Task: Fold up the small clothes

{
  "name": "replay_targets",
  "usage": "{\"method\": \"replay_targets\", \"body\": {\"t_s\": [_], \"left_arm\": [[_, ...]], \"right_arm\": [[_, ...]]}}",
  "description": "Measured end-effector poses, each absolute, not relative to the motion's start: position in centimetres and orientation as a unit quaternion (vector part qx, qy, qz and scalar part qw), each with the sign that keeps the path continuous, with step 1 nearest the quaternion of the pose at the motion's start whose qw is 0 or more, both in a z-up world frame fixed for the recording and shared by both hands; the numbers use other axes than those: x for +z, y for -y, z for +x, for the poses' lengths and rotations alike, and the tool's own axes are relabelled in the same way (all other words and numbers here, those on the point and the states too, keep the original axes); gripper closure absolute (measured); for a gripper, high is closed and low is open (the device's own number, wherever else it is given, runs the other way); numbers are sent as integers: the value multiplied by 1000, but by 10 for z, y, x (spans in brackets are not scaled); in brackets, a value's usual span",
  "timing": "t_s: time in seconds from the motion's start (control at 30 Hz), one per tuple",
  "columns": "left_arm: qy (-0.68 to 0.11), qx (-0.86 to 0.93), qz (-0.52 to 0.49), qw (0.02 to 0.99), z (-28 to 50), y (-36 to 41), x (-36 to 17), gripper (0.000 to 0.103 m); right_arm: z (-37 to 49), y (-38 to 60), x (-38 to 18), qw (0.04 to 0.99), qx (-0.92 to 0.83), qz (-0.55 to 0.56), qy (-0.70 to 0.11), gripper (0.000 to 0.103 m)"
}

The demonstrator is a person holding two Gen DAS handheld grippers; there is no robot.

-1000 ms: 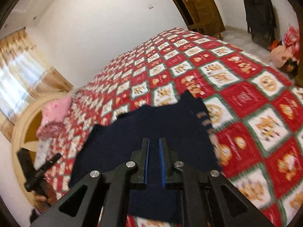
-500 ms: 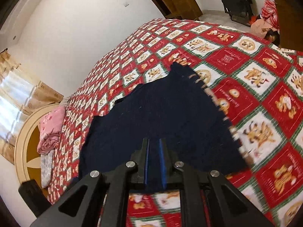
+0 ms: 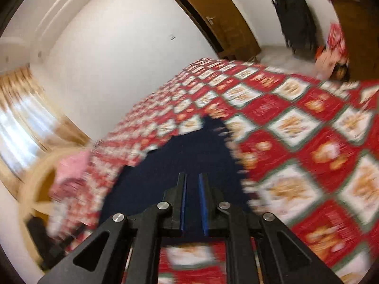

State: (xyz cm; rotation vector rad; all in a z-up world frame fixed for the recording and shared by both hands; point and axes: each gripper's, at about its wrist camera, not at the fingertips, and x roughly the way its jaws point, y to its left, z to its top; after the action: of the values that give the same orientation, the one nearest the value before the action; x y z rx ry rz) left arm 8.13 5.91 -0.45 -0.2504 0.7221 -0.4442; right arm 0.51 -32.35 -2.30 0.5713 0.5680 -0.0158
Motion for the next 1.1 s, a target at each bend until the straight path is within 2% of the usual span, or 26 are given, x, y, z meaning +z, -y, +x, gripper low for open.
{"method": "replay_targets", "body": {"t_s": [0.17,0.43,0.67,0.87,1.1], "left_arm": [[-370,-165,-164,899,92,-90,-24,25],[-378,-151,-169,898,89,-102,-29,25],[-388,-154,-173,892,93,-103,-36,25],[-390,-158,-170,891,93,-103,-35,25],[-381,-164,-173,893,91,-104,-30,25]], "right_arm": [[13,356,-79,875,-23,354,-330,92],[41,344,-102,868,-21,353,-350,92],[34,345,-101,882,-33,332,-332,92],[18,358,-81,891,-17,339,-302,92],[-10,394,-49,895,-11,325,-305,92]]}}
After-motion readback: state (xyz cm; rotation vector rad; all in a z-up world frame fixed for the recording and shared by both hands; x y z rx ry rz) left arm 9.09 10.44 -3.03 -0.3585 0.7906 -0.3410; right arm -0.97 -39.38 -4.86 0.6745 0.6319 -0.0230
